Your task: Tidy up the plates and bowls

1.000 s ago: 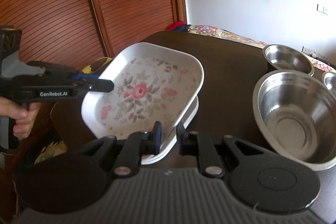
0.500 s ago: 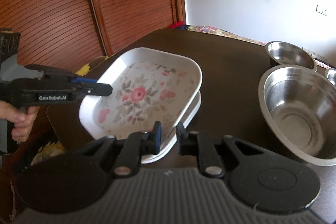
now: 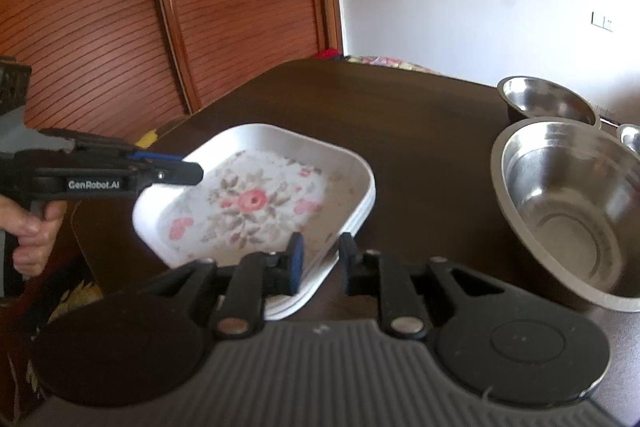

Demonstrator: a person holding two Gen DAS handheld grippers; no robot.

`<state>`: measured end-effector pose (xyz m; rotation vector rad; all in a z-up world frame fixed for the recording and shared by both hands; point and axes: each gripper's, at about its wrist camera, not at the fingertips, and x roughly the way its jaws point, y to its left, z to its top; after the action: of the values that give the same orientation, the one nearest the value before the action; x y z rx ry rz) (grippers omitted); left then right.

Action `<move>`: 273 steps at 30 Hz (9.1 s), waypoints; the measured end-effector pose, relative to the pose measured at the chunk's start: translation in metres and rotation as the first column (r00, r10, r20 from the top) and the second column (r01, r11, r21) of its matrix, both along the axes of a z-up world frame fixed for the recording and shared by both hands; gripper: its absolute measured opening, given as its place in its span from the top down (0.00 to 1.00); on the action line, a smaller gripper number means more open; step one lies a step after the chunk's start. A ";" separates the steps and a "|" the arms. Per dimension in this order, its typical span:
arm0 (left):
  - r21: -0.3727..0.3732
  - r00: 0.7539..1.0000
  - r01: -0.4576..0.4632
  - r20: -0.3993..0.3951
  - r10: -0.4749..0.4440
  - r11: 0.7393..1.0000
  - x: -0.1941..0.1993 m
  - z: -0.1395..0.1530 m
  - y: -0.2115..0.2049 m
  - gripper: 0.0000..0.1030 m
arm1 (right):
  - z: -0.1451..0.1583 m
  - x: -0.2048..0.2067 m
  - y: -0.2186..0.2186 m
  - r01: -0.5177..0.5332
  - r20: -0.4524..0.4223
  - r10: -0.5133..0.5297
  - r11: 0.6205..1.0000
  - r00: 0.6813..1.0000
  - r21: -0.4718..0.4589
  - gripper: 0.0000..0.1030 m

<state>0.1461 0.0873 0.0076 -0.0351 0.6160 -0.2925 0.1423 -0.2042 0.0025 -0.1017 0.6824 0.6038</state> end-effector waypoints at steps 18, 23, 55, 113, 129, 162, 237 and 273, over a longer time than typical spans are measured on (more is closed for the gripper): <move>-0.039 0.979 0.036 0.202 -0.028 0.999 -0.048 0.018 -0.028 0.16 | 0.003 -0.063 -0.029 0.131 0.300 -0.159 0.985 0.941 0.112 0.66; -0.025 0.965 0.079 0.251 -0.071 0.997 -0.063 0.019 -0.050 0.06 | 0.002 -0.081 -0.049 0.181 0.336 -0.216 0.975 0.917 0.132 0.65; -0.079 0.940 0.114 0.331 -0.082 0.990 -0.002 0.010 -0.164 0.00 | 0.000 -0.034 -0.178 0.387 0.415 -0.422 0.906 0.806 0.169 0.00; -0.113 0.973 0.162 0.187 -0.139 0.980 0.025 -0.002 -0.187 0.36 | -0.001 0.039 -0.197 0.315 0.162 -0.340 0.936 0.926 0.160 0.73; -0.110 0.971 0.159 0.197 -0.135 0.981 -0.020 -0.004 -0.168 0.36 | -0.002 0.000 -0.182 0.304 0.179 -0.330 0.939 0.927 0.160 0.73; -0.089 0.975 0.156 0.176 -0.139 0.984 -0.010 -0.013 -0.176 0.36 | -0.016 -0.004 -0.173 0.303 0.156 -0.327 0.939 0.932 0.160 0.73; 0.120 0.963 0.182 0.179 -0.202 0.976 0.172 0.034 -0.191 0.02 | 0.036 0.147 -0.168 0.190 0.217 -0.197 0.980 0.956 0.053 0.46; 0.125 0.978 0.208 -0.011 -0.209 0.970 0.231 0.010 -0.201 0.31 | 0.017 0.204 -0.143 0.168 0.059 -0.164 0.984 0.985 -0.066 0.46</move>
<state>0.3776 -0.1137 0.0176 0.1518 0.6357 -0.4568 0.3466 -0.3473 0.0191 -0.1253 0.6532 0.4156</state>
